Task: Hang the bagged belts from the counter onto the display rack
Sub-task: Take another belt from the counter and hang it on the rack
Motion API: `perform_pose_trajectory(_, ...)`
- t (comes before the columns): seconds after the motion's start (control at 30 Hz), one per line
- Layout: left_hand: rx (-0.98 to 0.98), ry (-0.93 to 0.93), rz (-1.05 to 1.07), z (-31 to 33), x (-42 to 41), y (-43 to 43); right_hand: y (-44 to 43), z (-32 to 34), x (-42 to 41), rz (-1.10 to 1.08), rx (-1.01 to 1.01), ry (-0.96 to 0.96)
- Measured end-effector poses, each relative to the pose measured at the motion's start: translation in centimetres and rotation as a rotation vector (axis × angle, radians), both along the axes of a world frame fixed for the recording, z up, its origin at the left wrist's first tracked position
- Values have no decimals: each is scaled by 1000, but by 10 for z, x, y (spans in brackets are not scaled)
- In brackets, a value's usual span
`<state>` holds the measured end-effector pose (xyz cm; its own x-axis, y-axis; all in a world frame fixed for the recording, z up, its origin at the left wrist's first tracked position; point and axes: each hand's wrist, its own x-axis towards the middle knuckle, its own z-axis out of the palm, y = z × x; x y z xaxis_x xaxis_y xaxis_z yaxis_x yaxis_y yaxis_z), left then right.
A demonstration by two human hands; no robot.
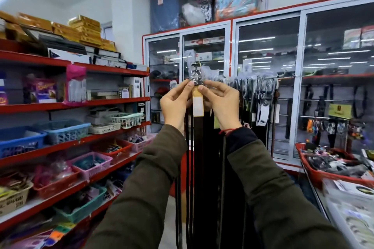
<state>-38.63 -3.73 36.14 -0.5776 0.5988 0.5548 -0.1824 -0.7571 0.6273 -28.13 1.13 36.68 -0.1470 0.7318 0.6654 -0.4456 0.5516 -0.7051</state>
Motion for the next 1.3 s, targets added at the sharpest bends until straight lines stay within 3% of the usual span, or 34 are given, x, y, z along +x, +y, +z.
perform_pose_trajectory(0.57, -116, -39, -79, -6, -23, 26, 20, -8, -17, -44, -66, -70)
perform_pose_trajectory(0.83, -139, 11, -11, -17, -17, 49, 46, -23, -17, -215, -2, -161)
perform_pose_trajectory(0.93, -109, 172, 274, -30, -10, 55, 48, -34, -12, -388, 124, -248)
perform_pose_trajectory(1.1, -127, 617, 774, -73, 15, 53, 43, -68, 15, -708, 406, -349)
perform_pose_trajectory(1.23, -185, 970, 916, -110, 42, 49, 46, -104, 44, -941, 518, -550)
perform_pose_trajectory(1.3, -195, 1060, 925, -129, 57, 47, 44, -124, 65, -1001, 497, -643)
